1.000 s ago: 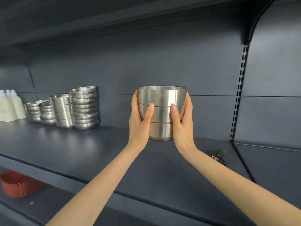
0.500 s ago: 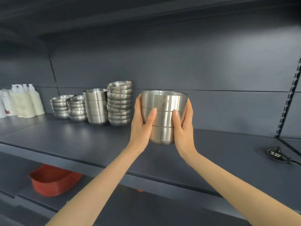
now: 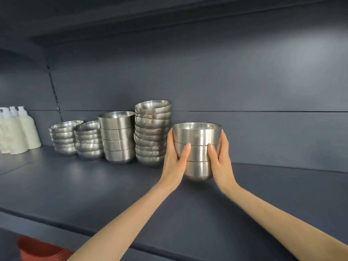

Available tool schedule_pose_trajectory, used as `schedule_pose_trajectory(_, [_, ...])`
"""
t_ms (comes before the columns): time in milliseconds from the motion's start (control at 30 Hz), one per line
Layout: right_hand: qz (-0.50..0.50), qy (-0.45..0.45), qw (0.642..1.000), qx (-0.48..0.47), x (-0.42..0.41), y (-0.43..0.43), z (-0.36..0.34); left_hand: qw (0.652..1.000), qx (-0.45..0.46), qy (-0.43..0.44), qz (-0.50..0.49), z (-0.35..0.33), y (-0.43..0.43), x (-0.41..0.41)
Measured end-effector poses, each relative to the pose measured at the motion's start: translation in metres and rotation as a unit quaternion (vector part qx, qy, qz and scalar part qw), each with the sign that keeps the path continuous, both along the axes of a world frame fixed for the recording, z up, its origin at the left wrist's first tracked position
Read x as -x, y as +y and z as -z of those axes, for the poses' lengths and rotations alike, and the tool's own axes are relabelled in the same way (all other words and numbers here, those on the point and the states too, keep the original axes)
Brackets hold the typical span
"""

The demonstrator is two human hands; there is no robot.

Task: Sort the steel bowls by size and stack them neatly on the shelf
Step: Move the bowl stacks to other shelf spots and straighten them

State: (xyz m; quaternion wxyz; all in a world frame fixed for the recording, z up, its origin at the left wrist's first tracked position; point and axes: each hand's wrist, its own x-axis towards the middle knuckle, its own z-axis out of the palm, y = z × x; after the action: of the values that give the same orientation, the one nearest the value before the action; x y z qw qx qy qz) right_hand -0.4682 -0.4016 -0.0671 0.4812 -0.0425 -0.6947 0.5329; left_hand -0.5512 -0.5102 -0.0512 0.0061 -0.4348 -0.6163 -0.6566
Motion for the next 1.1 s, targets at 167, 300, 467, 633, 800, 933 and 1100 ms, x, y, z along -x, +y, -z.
schedule_pose_trajectory(167, [0.015, -0.037, 0.999, -0.007, 0.015, 0.004, 0.010, 0.999, 0.020, -0.013, 0.023, 0.013, 0.002, 0.021])
schedule_pose_trajectory(300, [0.012, -0.061, 0.998, -0.020, 0.021, 0.004, 0.009, 0.999, 0.023, 0.002, 0.030, 0.018, 0.002, 0.034])
schedule_pose_trajectory(467, [0.008, -0.101, 0.995, -0.025, 0.022, 0.004, 0.009, 0.998, 0.031, 0.037, 0.030, 0.025, 0.003, 0.045])
schedule_pose_trajectory(633, [0.009, -0.122, 0.991, -0.047, 0.019, 0.000, 0.011, 0.994, 0.070, 0.084, 0.025, 0.027, -0.007, 0.049])
schedule_pose_trajectory(800, [0.025, -0.168, 0.979, -0.109, 0.009, -0.007, 0.012, 0.968, 0.139, 0.202, 0.051, 0.028, -0.021, 0.056])
schedule_pose_trajectory(933, [0.053, -0.210, 0.956, -0.199, 0.001, -0.007, 0.012, 0.965, 0.156, 0.204, 0.061, 0.026, -0.021, 0.061])
schedule_pose_trajectory(1100, [0.058, -0.201, 0.961, -0.182, 0.009, -0.001, 0.008, 0.970, 0.151, 0.184, 0.050, 0.024, -0.013, 0.067])
